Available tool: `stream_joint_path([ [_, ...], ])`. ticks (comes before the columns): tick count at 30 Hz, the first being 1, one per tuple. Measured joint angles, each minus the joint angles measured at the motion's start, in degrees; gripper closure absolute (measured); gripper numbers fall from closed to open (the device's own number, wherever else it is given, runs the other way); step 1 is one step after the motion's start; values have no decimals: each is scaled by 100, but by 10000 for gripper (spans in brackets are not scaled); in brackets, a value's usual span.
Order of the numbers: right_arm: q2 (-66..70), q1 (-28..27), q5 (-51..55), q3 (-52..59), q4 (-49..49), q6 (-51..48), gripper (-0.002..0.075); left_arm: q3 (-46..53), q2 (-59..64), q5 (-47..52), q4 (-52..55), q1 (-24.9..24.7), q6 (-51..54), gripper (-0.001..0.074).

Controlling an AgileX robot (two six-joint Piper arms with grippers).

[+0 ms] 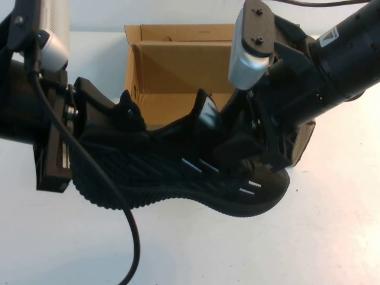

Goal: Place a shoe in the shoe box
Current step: Place the shoe in the shoe box

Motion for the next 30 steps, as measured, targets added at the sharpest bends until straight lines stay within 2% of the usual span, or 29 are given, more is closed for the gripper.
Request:
stream_joint_path([
  [1,0,0,0,0,0,0,497,0,0,12,-19,0,0,699],
  [3,0,0,0,0,-11,0,613,0,0,21,-23,0,0,699],
  [6,0,0,0,0,-11,0,682,0,0,21,-66,0,0,699],
  [11,0,0,0,0,-11,22,690,0,0,21,-104,0,-110,693],
  [13,0,0,8,0,-11,65,690,0,0,21,-134,0,-281,643],
  [15,11,0,8,0,-11,87,690,0,0,21,-244,0,-518,531],
  [19,33,0,31,0,-65,87,699,-5,0,10,-450,0,-1103,185],
  [21,33,0,35,0,-171,107,701,-5,-10,-79,-614,0,-1226,108],
  [24,33,0,35,0,-374,279,701,-5,-46,-535,-1073,0,-1126,68],
  [28,33,-12,50,0,-667,396,701,-5,-179,-1543,-1543,0,-1034,68],
  [30,47,-69,50,-43,-747,490,701,-13,-239,-1868,-1519,0,-1126,95],
])
